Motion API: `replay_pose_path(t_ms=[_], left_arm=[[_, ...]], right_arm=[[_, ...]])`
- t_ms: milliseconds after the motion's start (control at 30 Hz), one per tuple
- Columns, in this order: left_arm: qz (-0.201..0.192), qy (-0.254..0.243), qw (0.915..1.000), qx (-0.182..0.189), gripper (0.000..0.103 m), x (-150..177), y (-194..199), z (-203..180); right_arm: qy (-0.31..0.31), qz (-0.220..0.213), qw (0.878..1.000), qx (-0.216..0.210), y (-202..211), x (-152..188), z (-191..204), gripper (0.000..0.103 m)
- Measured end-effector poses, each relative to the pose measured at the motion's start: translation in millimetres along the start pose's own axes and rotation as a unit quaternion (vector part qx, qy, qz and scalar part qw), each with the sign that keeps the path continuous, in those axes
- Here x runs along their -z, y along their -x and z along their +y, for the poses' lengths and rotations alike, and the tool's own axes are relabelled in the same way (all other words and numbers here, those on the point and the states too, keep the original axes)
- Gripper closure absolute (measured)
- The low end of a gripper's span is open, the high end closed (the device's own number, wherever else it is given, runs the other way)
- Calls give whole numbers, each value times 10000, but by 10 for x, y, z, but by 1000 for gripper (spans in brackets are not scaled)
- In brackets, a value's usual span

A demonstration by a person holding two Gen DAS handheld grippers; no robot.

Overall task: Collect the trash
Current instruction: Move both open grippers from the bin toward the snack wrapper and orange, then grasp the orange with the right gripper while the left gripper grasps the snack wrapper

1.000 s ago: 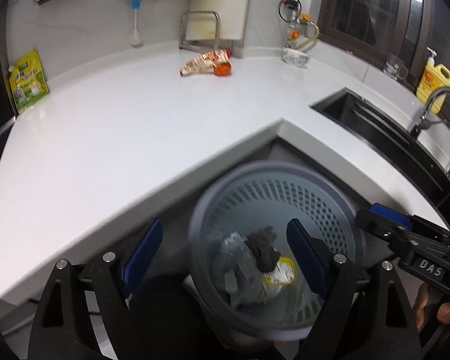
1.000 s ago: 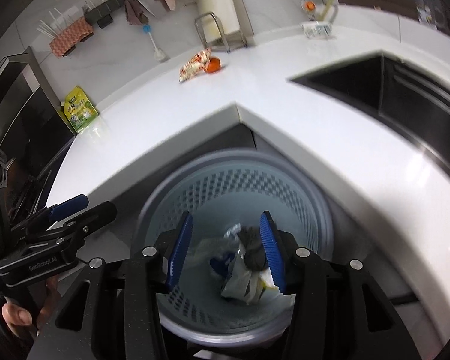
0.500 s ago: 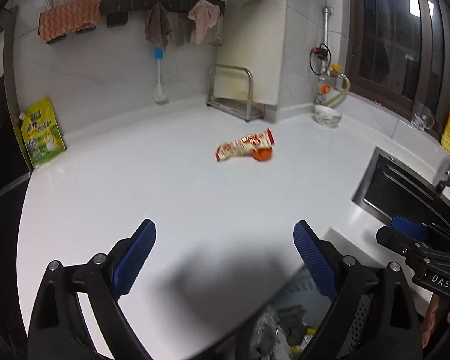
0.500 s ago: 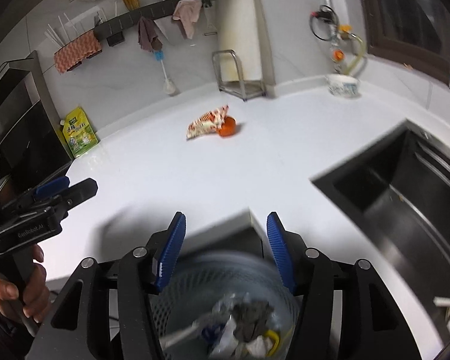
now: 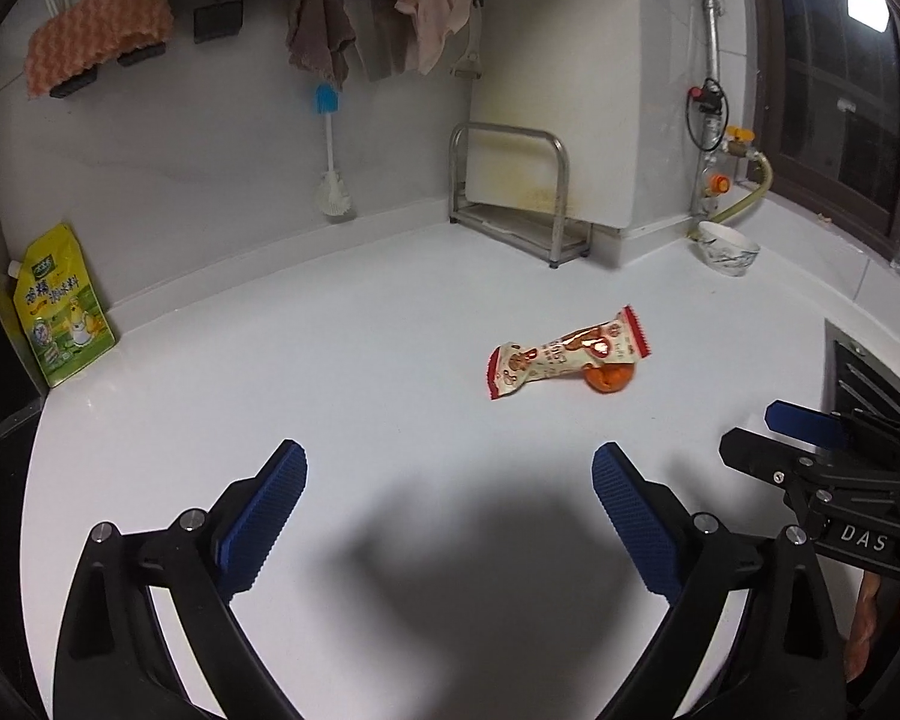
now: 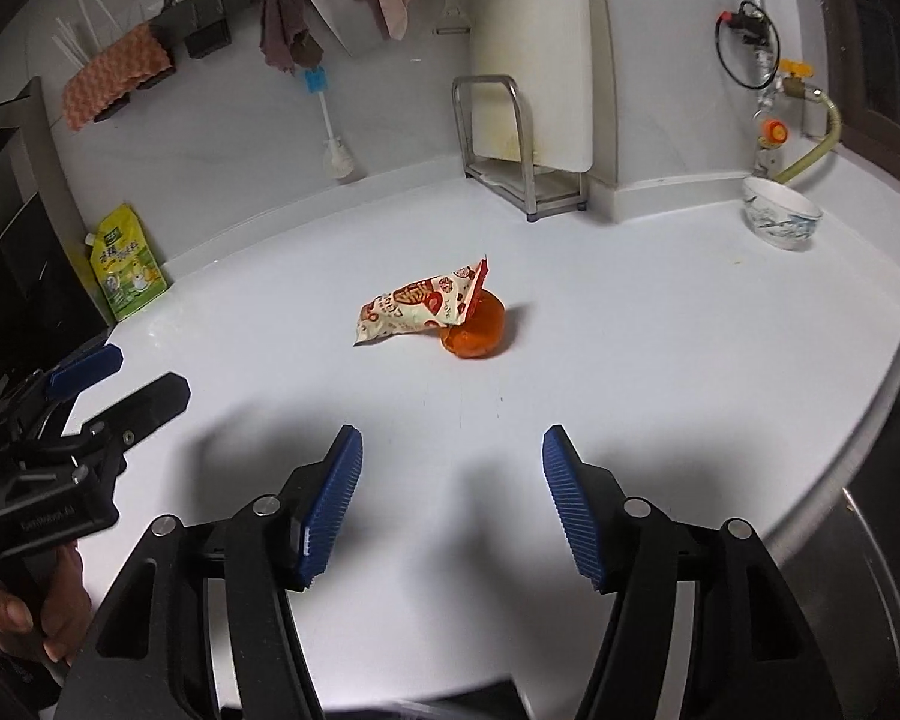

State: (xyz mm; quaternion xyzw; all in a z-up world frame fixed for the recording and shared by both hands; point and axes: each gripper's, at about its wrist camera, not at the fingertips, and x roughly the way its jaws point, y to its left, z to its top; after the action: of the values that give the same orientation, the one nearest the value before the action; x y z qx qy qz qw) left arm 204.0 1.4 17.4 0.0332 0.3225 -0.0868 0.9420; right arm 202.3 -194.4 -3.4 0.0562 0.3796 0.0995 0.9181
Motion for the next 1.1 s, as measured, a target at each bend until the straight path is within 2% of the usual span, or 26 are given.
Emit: replay_pose_path(t_ms=[167,367,867,900,967,1100], left_arm=[[236,22,9997,-93,9,-43,-361,35],[451,145,9988,-86,9,-56,-599,128],[424,71,9990,-87,9,-107,-661,101],[422,71,9991,-83,9,-106,-661,102],[412,65,9991,-77,9,-112,-658,95],[421,50,9991,-48,9,-127,-662,63]], right_arm=[[-8,272,9996,87,-431,-162,-68,43],[-169,535,9984,79,-795,-288,-200,43],[367,705,9956,489,-1145,-485,-73,43],[407,685,9957,483,-1144,-489,-63,45],[473,724,9953,433,-1154,-487,-47,59],[497,702,9957,331,-1103,-472,-29,71]])
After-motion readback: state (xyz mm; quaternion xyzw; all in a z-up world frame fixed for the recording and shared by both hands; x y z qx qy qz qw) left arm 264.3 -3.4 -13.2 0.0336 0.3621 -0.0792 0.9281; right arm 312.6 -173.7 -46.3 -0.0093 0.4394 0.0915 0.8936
